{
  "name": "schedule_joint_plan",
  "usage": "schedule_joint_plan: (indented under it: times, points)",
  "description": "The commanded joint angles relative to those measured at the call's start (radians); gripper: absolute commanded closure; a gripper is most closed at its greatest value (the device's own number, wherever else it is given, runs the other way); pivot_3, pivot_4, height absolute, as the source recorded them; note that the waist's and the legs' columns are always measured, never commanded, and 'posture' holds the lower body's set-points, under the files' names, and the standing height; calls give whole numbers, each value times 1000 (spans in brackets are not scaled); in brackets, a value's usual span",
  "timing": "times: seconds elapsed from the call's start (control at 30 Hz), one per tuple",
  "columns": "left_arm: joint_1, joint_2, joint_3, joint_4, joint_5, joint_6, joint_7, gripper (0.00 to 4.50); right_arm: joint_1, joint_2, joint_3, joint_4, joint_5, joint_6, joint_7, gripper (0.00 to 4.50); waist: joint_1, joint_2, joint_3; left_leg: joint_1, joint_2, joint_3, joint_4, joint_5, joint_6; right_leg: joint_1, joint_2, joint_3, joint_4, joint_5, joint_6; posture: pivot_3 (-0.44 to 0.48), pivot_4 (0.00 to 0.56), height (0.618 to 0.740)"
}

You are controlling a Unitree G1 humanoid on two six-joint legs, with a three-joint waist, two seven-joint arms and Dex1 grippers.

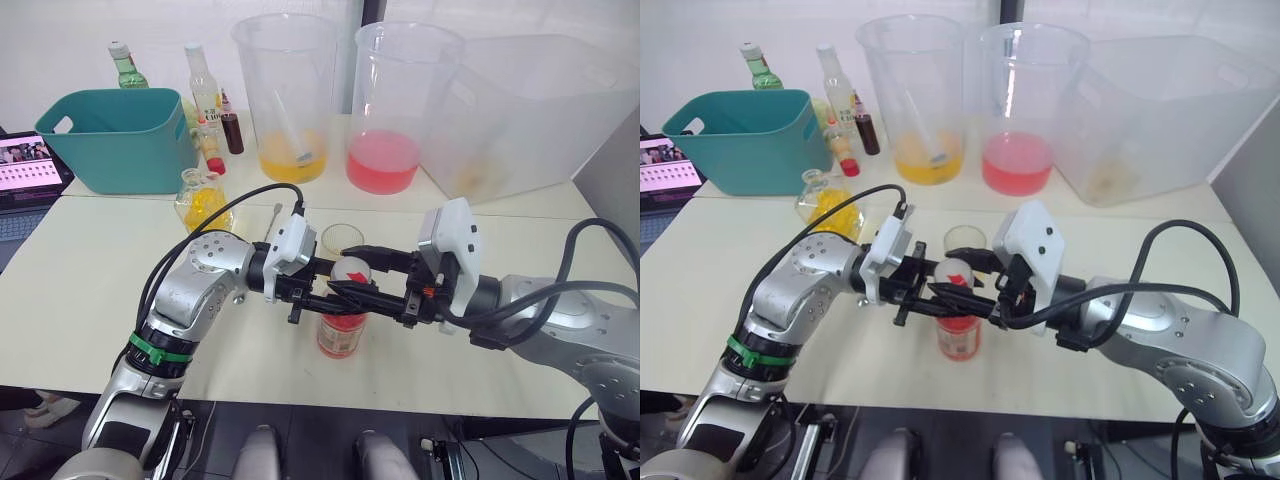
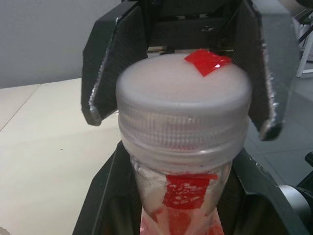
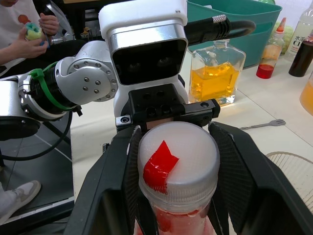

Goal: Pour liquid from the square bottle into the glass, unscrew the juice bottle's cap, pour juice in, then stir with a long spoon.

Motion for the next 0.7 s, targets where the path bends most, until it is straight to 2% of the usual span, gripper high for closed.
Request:
schedule_joint_plan:
  times: [0.03,0.13,0.27,0.37,0.47,0.53,0.63,0.7]
  points:
    - [28,20,-9,-12,26,-8,1,3117,-30,-30,9,38,-64,-42,200,2810,1,0,0,0,0,0,0,0,0,0,0,0,0,0,0,0,150,719]
    - [44,28,-9,-25,33,-14,14,3117,-85,-54,72,125,-198,-117,418,2810,1,0,0,0,0,0,0,0,0,0,0,0,0,0,0,0,150,719]
    - [70,39,-6,-81,30,-11,40,3117,-235,-32,192,341,-369,-261,755,2810,-3,1,0,1,0,1,0,0,0,0,0,0,0,0,0,0,150,719]
    - [77,53,-2,-114,23,4,56,3117,-322,2,250,473,-456,-347,934,2810,1,1,0,1,0,0,0,0,0,0,0,0,0,0,0,0,150,719]
    - [83,62,1,-144,13,20,69,3117,-406,-1,299,577,-482,-291,1067,2810,1,1,-1,1,0,0,0,0,0,0,0,0,0,0,0,0,150,719]
    - [81,65,2,-156,6,29,74,3117,-474,-4,300,658,-498,-298,1158,1760,1,1,-1,1,0,0,0,0,0,0,0,-1,1,0,0,0,150,719]
    - [76,68,4,-165,-2,40,80,3117,-505,-7,274,691,-511,-292,1207,831,4,1,0,1,0,0,0,0,0,0,0,-1,1,0,0,0,150,719]
    - [66,64,1,-168,-11,49,86,3117,-492,-28,216,664,-500,-252,1168,115,4,1,0,1,0,0,0,0,0,-1,0,-1,1,0,0,0,150,719]
